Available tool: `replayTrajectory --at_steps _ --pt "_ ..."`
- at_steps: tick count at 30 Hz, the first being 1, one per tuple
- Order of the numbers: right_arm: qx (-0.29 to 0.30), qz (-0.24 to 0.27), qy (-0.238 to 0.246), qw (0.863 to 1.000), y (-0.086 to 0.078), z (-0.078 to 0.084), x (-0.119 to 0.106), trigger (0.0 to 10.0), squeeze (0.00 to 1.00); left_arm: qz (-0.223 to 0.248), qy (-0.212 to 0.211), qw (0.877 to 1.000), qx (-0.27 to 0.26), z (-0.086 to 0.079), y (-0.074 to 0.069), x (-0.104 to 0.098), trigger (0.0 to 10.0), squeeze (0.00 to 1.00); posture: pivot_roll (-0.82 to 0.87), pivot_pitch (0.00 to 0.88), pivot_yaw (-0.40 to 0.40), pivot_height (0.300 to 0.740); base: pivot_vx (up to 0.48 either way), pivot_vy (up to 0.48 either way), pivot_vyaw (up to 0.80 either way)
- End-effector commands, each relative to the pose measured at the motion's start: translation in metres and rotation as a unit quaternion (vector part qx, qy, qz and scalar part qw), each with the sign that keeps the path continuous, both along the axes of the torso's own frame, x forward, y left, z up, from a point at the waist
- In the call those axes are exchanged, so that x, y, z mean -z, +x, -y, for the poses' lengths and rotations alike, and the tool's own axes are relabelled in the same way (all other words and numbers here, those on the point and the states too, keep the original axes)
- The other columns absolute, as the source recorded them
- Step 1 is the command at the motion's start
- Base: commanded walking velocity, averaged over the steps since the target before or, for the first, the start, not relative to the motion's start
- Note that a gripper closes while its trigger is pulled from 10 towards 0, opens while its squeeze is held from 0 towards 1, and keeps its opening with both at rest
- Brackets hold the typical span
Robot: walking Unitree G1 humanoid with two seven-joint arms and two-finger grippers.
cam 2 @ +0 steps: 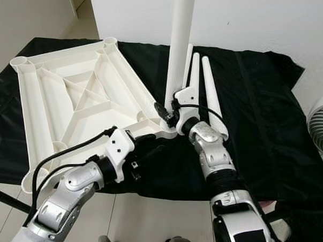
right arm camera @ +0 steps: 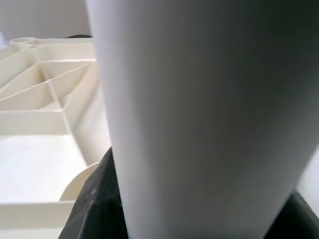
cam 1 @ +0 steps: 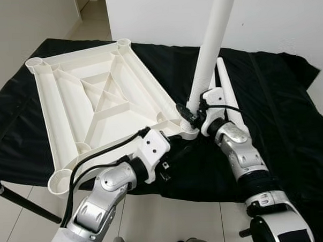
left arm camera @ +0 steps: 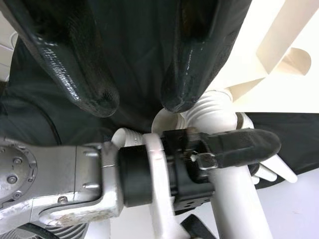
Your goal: Building children table
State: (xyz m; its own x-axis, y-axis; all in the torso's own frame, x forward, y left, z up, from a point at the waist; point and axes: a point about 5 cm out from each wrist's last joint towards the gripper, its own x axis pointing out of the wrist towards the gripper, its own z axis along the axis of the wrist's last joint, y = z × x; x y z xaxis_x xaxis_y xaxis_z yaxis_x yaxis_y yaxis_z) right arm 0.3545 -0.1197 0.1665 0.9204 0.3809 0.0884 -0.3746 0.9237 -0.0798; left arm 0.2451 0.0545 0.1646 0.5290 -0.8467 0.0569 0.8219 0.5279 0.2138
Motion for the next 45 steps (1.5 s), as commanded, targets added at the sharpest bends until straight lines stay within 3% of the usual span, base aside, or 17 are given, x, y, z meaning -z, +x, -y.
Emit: replayTrajectory --at_steps 1,4,6,11,12,16,22,23,24,25,36,37,38,39,45 --pt "0.046 -0.041 0.002 0.998 -0.001 0.006 0.015 10.0 0.0 -0.001 0.002 1.0 0.015 0.001 -0.002 -0.001 10.0 0.0 -0.04 0.077 -0.002 0.74 0.0 0.0 0.0" --pt "0.086 -0.043 0.018 0.995 -0.003 0.004 0.015 10.0 0.0 -0.001 0.002 1.0 0.016 0.002 -0.002 -0.001 10.0 0.0 -0.04 0.077 -0.002 0.74 0.0 0.0 0.0" --pt "0.145 -0.03 0.027 0.989 -0.009 -0.002 0.015 10.0 0.0 0.0 0.003 1.0 0.018 0.002 -0.001 -0.001 10.0 0.0 -0.04 0.07 -0.008 0.74 0.0 0.0 0.0" --pt "0.178 -0.025 0.035 0.983 -0.014 -0.006 0.015 10.0 0.0 0.0 0.002 1.0 0.018 0.003 -0.001 -0.001 10.0 0.0 -0.05 0.063 -0.012 0.74 0.0 0.0 0.0" --pt "0.203 -0.032 0.042 0.978 -0.023 -0.017 0.018 10.0 0.0 0.001 0.001 1.0 0.019 0.004 -0.001 -0.001 10.0 0.0 -0.05 0.063 -0.012 0.74 0.0 0.0 0.0" --pt "0.183 -0.039 0.05 0.981 -0.028 -0.031 0.018 10.0 0.0 0.002 0.0 1.0 0.021 0.005 0.0 -0.001 10.0 0.0 -0.05 0.056 -0.013 0.74 0.0 0.0 0.0" --pt "0.199 -0.036 0.045 0.978 -0.026 -0.023 0.015 10.0 0.0 0.002 0.0 1.0 0.022 0.005 0.0 -0.001 10.0 0.0 -0.05 0.048 -0.013 0.74 0.0 0.0 0.0" --pt "0.201 -0.034 0.046 0.978 -0.026 -0.022 0.015 10.0 0.56 0.003 0.0 1.0 0.022 0.006 0.0 -0.001 10.0 0.0 -0.05 0.048 -0.013 0.74 0.0 0.0 0.0" --pt "0.202 -0.033 0.046 0.978 -0.026 -0.021 0.015 10.0 0.56 0.003 0.0 1.0 0.022 0.006 0.0 -0.001 10.0 0.0 -0.05 0.048 -0.013 0.74 0.0 0.0 0.0" --pt "0.199 -0.027 0.047 0.979 -0.027 -0.022 0.013 10.0 1.0 0.004 0.0 1.0 0.021 0.006 0.001 -0.001 10.0 0.0 -0.05 0.048 -0.011 0.74 0.0 0.0 0.0" --pt "0.133 -0.014 0.053 0.99 -0.017 -0.014 0.003 10.0 1.0 0.009 -0.002 1.0 0.013 0.004 0.005 -0.004 10.0 0.0 -0.06 0.055 -0.005 0.74 0.0 0.0 0.0" --pt "0.105 -0.015 0.051 0.993 -0.015 -0.013 0.002 10.0 0.65 0.009 -0.002 1.0 0.013 0.004 0.005 -0.004 10.0 0.0 -0.06 0.055 -0.005 0.74 0.0 0.0 0.0" --pt "0.105 -0.015 0.051 0.993 -0.015 -0.013 0.002 10.0 0.65 0.009 -0.002 1.0 0.013 0.004 0.005 -0.004 10.0 0.0 -0.06 0.055 -0.005 0.74 0.0 0.0 0.0" --pt "0.075 -0.013 0.043 0.996 -0.013 -0.012 0.001 10.0 0.0 0.01 -0.001 1.0 0.013 0.004 0.005 -0.004 10.0 0.0 -0.06 0.055 -0.005 0.74 0.0 0.0 0.0" --pt "-0.017 -0.007 0.014 1.0 -0.009 -0.006 -0.002 10.0 0.0 0.013 0.002 1.0 0.013 0.001 0.007 -0.006 10.0 0.0 -0.05 0.064 0.008 0.74 0.0 0.0 0.0"
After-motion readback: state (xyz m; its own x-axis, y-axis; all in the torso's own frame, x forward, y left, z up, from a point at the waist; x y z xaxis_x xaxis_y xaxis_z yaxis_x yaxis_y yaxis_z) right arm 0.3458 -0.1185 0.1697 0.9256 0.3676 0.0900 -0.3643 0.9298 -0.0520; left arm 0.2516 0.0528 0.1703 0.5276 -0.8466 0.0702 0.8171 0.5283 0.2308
